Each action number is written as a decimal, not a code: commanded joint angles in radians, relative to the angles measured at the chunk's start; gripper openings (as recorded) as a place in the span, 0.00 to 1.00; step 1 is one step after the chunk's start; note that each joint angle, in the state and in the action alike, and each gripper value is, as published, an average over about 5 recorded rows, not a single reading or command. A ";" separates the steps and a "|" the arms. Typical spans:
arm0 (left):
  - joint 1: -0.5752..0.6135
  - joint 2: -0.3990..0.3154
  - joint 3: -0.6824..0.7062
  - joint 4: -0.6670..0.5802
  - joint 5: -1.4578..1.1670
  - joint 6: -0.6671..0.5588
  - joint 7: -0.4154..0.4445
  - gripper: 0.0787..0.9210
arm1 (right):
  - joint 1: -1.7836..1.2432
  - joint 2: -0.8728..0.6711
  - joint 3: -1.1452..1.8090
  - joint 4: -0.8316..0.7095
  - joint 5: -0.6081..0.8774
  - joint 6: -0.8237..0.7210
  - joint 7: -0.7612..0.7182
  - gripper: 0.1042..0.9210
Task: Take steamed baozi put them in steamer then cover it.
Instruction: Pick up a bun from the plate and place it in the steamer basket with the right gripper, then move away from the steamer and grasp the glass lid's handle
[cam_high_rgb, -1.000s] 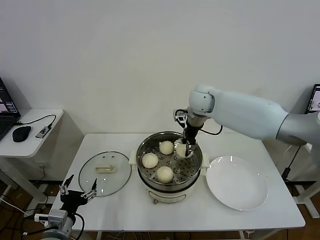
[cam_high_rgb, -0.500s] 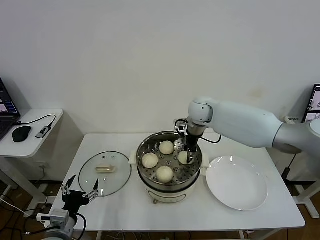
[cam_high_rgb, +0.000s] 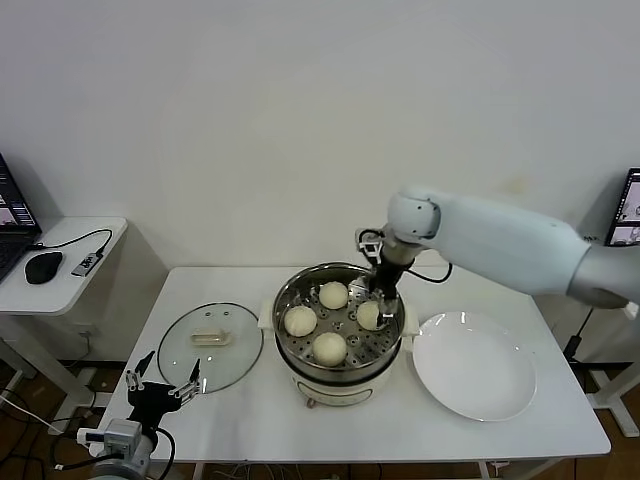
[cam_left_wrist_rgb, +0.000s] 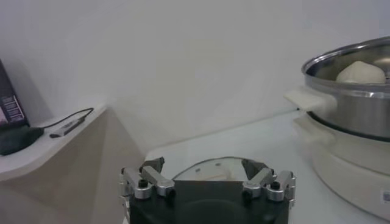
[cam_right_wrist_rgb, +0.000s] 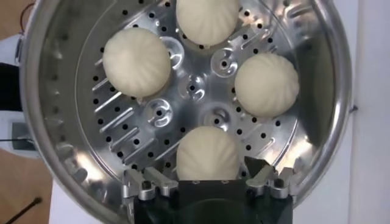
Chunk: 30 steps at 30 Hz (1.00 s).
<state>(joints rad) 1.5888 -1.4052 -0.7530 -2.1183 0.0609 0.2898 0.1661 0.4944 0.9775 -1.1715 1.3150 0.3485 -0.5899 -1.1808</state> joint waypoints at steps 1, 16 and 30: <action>-0.005 0.007 0.005 0.015 -0.033 -0.004 -0.021 0.88 | -0.024 -0.291 0.288 0.232 0.151 0.070 0.228 0.88; -0.017 -0.020 0.026 0.019 -0.110 -0.027 -0.044 0.88 | -1.205 -0.502 1.470 0.464 0.262 0.280 0.928 0.88; -0.022 -0.013 0.014 0.078 -0.080 -0.052 -0.032 0.88 | -1.844 0.234 1.985 0.559 0.140 0.636 1.058 0.88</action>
<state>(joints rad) 1.5734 -1.4160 -0.7348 -2.0688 -0.0295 0.2531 0.1321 -0.7338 0.7919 0.2827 1.7876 0.5323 -0.2073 -0.2997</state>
